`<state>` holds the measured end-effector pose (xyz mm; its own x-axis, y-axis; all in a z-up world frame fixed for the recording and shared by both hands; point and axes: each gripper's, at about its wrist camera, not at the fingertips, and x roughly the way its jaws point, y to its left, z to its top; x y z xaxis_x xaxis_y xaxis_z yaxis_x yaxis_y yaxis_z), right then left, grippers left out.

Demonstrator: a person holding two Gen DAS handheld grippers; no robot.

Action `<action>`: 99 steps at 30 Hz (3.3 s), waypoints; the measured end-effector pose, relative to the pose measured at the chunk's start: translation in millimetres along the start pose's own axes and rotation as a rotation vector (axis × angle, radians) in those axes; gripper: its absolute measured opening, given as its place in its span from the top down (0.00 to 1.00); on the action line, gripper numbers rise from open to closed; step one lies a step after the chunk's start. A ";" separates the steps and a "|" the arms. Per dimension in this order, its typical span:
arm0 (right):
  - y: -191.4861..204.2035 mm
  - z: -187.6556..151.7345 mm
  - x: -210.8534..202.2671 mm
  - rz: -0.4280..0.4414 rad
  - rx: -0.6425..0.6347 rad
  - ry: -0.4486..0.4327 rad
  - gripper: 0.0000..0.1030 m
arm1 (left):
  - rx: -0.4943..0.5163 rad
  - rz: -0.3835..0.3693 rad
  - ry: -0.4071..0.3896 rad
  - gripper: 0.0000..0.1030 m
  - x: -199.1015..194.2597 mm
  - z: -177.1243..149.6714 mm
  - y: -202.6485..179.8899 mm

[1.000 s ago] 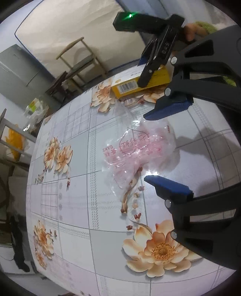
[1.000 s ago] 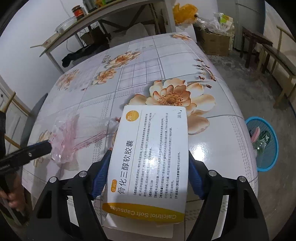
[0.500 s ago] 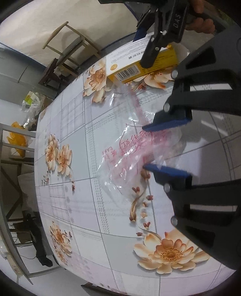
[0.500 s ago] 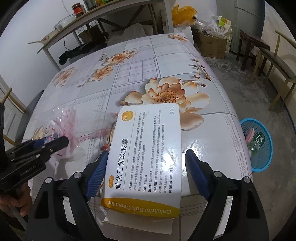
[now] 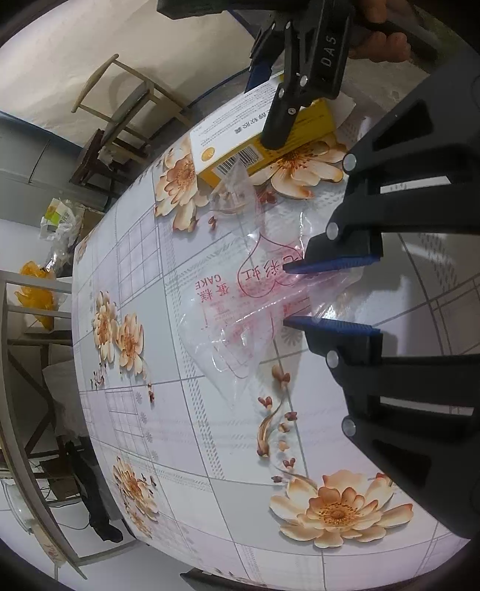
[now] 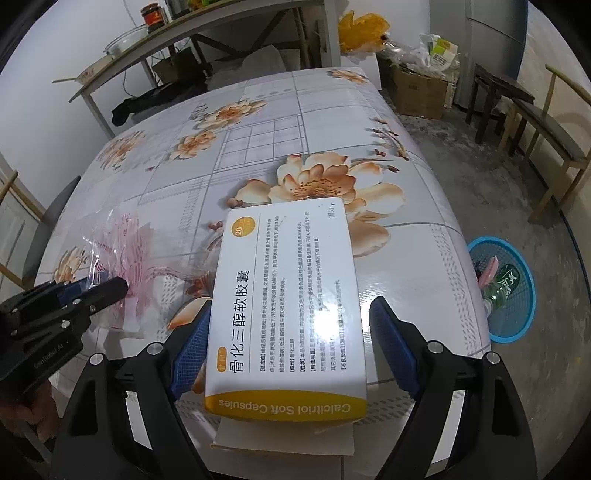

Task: Collect trash
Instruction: 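Lift the clear bag with the left gripper while the right lifts the medicine box, then carry bag and box to the blue wastebasket and open both grippers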

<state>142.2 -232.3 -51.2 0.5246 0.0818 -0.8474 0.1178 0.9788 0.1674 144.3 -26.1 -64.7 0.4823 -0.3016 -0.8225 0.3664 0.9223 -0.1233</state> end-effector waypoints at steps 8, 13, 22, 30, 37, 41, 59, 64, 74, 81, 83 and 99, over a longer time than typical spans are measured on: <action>3.8 -2.6 1.5 -0.051 -0.036 -0.013 0.32 | 0.013 0.019 0.011 0.77 4.0 0.7 -4.5; 3.9 -2.7 1.5 -0.056 -0.042 -0.016 0.32 | 0.012 0.026 0.011 0.76 5.1 1.0 -4.9; 2.0 -3.9 -0.3 -0.055 -0.028 -0.029 0.33 | 0.025 0.041 -0.013 0.78 3.4 1.5 -8.9; -2.9 -2.3 -3.0 -0.043 0.005 -0.035 0.33 | 0.021 0.034 -0.026 0.81 -0.7 2.1 -10.4; -7.0 -2.0 -7.0 -0.039 0.027 -0.045 0.33 | 0.027 0.028 -0.045 0.83 -8.0 3.1 -14.4; -7.7 -0.8 -11.0 -0.039 0.032 -0.058 0.33 | 0.028 0.027 -0.055 0.84 -11.7 3.9 -16.3; -8.2 -1.5 -31.7 -0.023 0.045 -0.102 0.33 | 0.038 0.046 -0.111 0.85 -35.5 5.9 -22.1; -9.9 -3.6 -39.9 -0.014 0.050 -0.116 0.33 | 0.042 0.055 -0.128 0.85 -44.2 5.0 -25.0; -16.5 -9.1 -61.3 0.006 0.068 -0.156 0.33 | 0.057 0.073 -0.160 0.85 -64.0 2.1 -34.6; -39.2 -16.1 -85.7 0.020 0.120 -0.204 0.33 | 0.091 0.064 -0.188 0.85 -79.3 5.1 -52.7; -54.8 -18.6 -98.0 0.012 0.154 -0.231 0.33 | 0.112 0.049 -0.199 0.85 -82.8 9.5 -62.0; -272.9 -113.7 -159.3 -0.164 0.725 -0.336 0.33 | 0.383 -0.293 -0.072 0.85 -23.4 96.0 -229.0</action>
<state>-69.3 -491.1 -19.2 0.6649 -0.2253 -0.7121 0.6709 0.5993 0.4368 125.5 -253.5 36.1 0.3642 -0.5634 -0.7416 0.7547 0.6451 -0.1195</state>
